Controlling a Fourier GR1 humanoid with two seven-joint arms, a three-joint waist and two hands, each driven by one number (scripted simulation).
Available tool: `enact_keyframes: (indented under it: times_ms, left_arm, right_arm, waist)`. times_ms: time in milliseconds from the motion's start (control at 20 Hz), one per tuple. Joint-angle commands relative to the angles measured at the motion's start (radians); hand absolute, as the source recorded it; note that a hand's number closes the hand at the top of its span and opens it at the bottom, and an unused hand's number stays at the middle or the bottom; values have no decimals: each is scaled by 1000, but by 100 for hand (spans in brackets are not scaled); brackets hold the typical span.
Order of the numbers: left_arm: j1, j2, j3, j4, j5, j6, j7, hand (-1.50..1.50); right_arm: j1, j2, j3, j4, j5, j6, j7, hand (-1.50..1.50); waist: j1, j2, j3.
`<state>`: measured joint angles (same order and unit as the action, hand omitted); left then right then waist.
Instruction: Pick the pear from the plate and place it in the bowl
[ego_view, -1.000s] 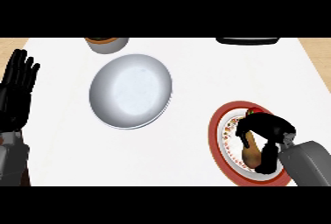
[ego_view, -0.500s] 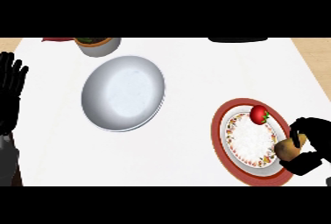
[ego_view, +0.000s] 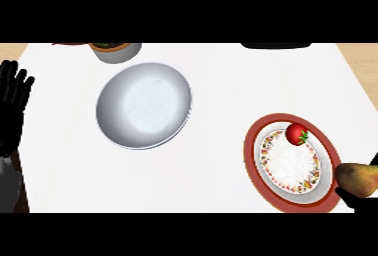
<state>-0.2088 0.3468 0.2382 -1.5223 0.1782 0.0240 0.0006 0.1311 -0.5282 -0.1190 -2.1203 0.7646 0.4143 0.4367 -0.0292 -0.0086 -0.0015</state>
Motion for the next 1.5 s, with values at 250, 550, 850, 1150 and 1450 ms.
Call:
enact_keyframes:
  times_ms: [250, 550, 850, 1150, 1450]
  left_arm:
    - [-26, -39, -41, -6, -40, 39, 20, 0]
    - [-21, -31, -28, 27, -19, -2, -24, 0]
    - [-61, -26, -35, 67, -23, -19, -22, 0]
    - [18, -32, -28, -7, -21, -19, -28, 0]
    - [-97, -24, -27, 67, -30, -6, -5, 0]
  right_arm:
    - [-165, 73, -49, -386, -222, 141, 197, 150]
    - [-439, 233, 84, -314, -261, 152, 381, 150]
    - [-748, 386, 228, -121, -220, 152, 600, 150]
    - [-1001, 486, 293, 84, -182, 148, 727, 150]
    - [-1125, 526, 390, 415, -169, -33, 692, 150]
  waist:
    - [16, 4, -1]
    - [39, 4, -2]
    - [41, 8, -1]
    - [47, 4, -1]
    - [52, 11, 0]
